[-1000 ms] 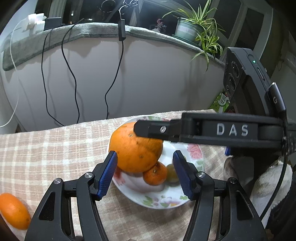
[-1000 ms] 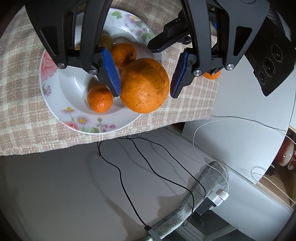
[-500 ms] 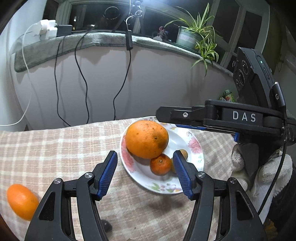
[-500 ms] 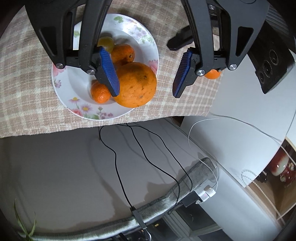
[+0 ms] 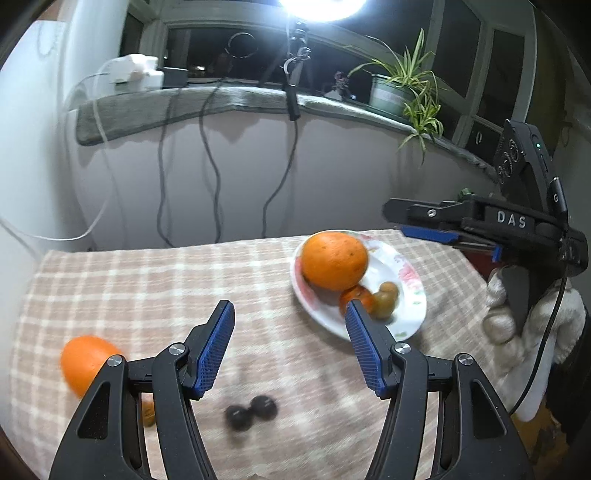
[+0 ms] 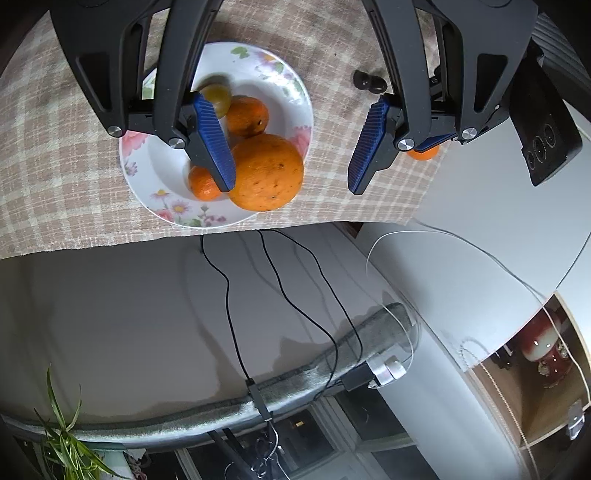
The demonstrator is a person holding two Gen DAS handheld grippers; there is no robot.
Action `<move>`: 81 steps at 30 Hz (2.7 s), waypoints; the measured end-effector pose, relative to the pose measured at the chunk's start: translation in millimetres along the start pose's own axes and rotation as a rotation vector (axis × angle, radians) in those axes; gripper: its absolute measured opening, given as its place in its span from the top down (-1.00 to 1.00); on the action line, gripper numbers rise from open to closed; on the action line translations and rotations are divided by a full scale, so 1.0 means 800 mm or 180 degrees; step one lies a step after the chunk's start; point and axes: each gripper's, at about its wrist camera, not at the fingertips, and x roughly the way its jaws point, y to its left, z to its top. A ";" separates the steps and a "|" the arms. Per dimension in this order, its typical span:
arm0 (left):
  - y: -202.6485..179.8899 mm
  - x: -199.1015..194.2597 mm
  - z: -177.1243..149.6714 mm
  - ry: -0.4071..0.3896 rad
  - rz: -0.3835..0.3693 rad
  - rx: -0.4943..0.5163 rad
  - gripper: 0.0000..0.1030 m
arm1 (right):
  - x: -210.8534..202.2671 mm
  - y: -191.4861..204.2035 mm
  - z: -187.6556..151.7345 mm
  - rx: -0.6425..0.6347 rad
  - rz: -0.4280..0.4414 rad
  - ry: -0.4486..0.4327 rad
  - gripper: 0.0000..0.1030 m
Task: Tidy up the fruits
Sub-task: 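Move both open grippers to the oval orange on the cloth, then close both grippers around the oval orange from opposite sides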
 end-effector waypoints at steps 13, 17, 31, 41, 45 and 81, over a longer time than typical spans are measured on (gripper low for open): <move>0.078 -0.050 -0.035 -0.0102 0.0467 -0.0294 -0.27 | 0.034 0.042 -0.013 -0.0203 0.0143 0.0342 -0.29; 0.111 -0.059 -0.042 -0.0070 0.0544 -0.0472 -0.27 | 0.052 0.062 -0.018 -0.0329 0.0201 0.0471 -0.37; 0.174 -0.058 -0.069 0.0082 0.0485 -0.0939 -0.27 | 0.134 0.151 -0.037 -0.0653 0.0650 0.0995 -0.37; 0.186 -0.045 -0.070 0.0133 0.0292 -0.1086 -0.27 | 0.199 0.187 -0.049 -0.0595 0.0905 0.1357 -0.37; 0.190 -0.038 -0.070 0.0158 0.0241 -0.1165 -0.27 | 0.219 0.201 -0.054 -0.0589 0.0949 0.1459 -0.37; 0.182 -0.033 -0.059 0.0050 0.0346 -0.1088 -0.27 | 0.262 0.221 -0.076 -0.0420 0.1173 0.1671 -0.26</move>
